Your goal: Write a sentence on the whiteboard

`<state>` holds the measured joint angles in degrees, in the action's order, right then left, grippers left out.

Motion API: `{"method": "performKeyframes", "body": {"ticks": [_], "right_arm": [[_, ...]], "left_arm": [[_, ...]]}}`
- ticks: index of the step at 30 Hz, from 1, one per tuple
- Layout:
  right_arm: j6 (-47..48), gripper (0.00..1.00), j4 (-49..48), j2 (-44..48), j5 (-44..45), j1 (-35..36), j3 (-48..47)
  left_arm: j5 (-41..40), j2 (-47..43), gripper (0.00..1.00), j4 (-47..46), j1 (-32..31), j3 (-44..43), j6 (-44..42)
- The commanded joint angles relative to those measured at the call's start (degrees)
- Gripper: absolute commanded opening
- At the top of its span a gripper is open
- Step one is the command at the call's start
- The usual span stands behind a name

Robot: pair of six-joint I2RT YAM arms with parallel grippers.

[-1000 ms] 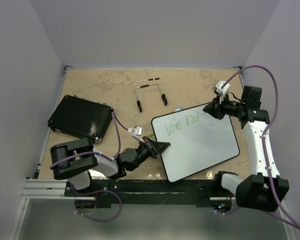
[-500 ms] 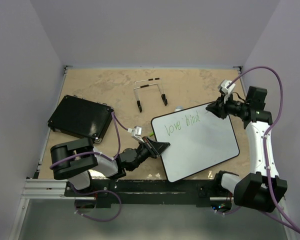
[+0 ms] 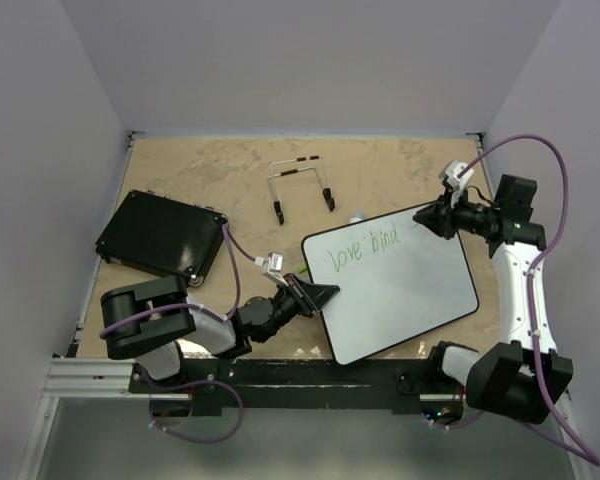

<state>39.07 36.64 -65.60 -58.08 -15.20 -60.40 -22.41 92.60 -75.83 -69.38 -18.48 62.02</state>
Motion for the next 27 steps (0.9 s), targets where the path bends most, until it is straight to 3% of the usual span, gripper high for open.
{"method": "performKeyframes", "body": {"ticks": [1, 27], "right_arm": [[1.6, 0.0, 0.0, 0.2, -2.1, -1.0, 0.2], [1.3, 0.0, 0.0, 0.5, -6.3, -2.6, -0.4]], "left_arm": [[0.5, -0.2, 0.0, -12.7, 0.0, 0.9, -6.4], [1.0, 0.9, 0.0, -13.9, 0.0, 1.1, -5.1]]}}
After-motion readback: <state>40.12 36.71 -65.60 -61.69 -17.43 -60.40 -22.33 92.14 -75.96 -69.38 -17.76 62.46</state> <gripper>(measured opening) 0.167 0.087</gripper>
